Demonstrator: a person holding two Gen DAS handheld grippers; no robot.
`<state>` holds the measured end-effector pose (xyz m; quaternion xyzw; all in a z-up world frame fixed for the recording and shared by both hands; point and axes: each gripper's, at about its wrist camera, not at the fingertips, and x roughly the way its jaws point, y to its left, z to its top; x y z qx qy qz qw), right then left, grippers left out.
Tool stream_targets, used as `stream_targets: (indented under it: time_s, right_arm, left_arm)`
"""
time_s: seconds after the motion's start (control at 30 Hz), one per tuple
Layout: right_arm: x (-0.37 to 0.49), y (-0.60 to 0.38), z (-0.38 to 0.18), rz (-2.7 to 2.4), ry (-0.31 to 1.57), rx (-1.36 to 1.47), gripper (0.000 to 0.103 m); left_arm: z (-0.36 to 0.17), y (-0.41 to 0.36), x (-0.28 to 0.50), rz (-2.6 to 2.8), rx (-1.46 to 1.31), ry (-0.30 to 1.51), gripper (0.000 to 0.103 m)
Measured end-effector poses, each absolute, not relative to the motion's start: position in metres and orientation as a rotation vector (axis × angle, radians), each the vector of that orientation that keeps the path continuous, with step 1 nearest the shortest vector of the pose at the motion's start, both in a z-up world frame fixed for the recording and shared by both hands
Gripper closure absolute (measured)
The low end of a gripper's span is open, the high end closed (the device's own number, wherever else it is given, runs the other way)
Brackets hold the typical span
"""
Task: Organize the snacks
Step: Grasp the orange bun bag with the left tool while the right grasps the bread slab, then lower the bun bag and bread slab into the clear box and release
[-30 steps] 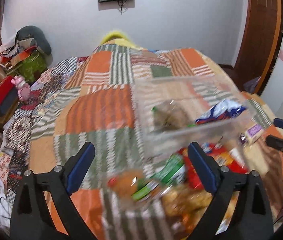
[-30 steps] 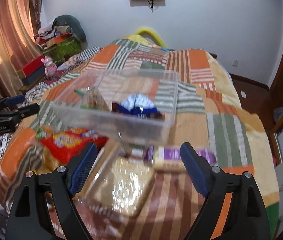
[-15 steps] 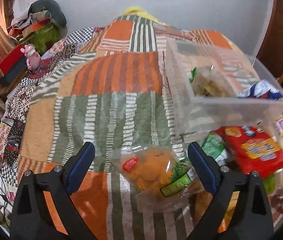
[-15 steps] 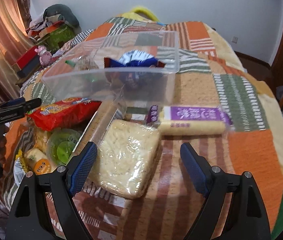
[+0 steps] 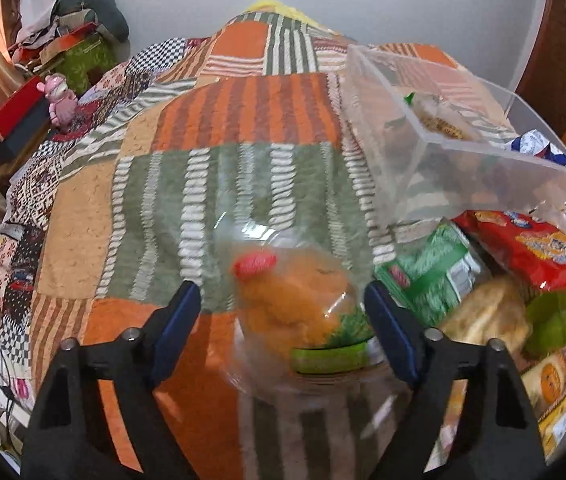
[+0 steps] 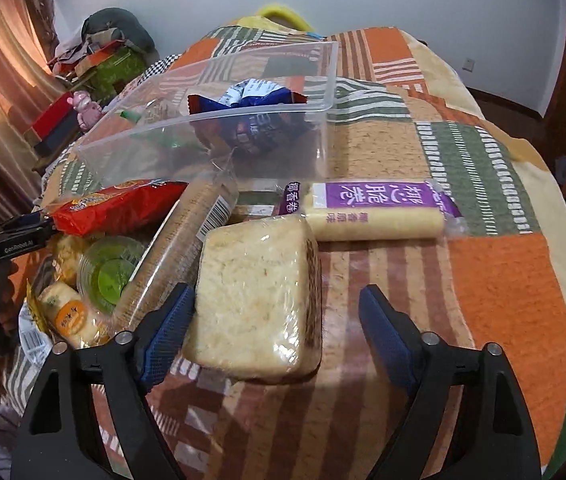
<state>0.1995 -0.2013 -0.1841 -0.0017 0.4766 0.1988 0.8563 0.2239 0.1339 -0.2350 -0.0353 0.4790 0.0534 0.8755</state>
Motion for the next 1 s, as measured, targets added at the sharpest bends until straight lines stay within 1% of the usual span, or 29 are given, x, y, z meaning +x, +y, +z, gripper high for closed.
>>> stream_targets:
  time_s: [0.07,0.17,0.23,0.27,0.3,0.37,0.5,0.77,1.0]
  right_arm:
    - [0.201,-0.198,-0.184,0.422,1.006,-0.016,0.033]
    - [0.204,-0.189,-0.191,0.430,1.024,-0.042,0.042]
    - [0.207,-0.185,-0.193,0.415,1.021,-0.056,0.043]
    - [0.208,-0.184,-0.194,0.412,1.020,-0.056,0.044]
    - [0.210,-0.184,-0.194,0.415,1.019,-0.050,0.045]
    - [0.210,-0.186,-0.194,0.418,1.015,-0.040,0.045]
    - [0.205,-0.190,-0.189,0.409,0.993,-0.036,0.046]
    - [0.199,-0.198,-0.168,0.412,0.940,-0.011,0.046]
    - [0.205,-0.200,-0.135,0.419,0.833,0.021,0.046]
  left_arm:
    - [-0.239,0.136,0.221,0.104,-0.074,1.023,0.032]
    - [-0.245,0.137,0.218,0.101,-0.068,1.038,0.036]
    - [-0.246,0.136,0.218,0.107,-0.065,1.032,0.037]
    - [-0.246,0.135,0.219,0.106,-0.070,1.026,0.039]
    - [-0.245,0.135,0.220,0.108,-0.073,1.018,0.039]
    - [-0.245,0.134,0.221,0.113,-0.069,1.003,0.043]
    - [-0.237,0.136,0.219,0.119,-0.082,0.970,0.044]
    - [-0.202,0.131,0.209,0.103,-0.084,0.895,0.044]
    - [-0.163,0.114,0.208,0.067,-0.097,0.796,0.044]
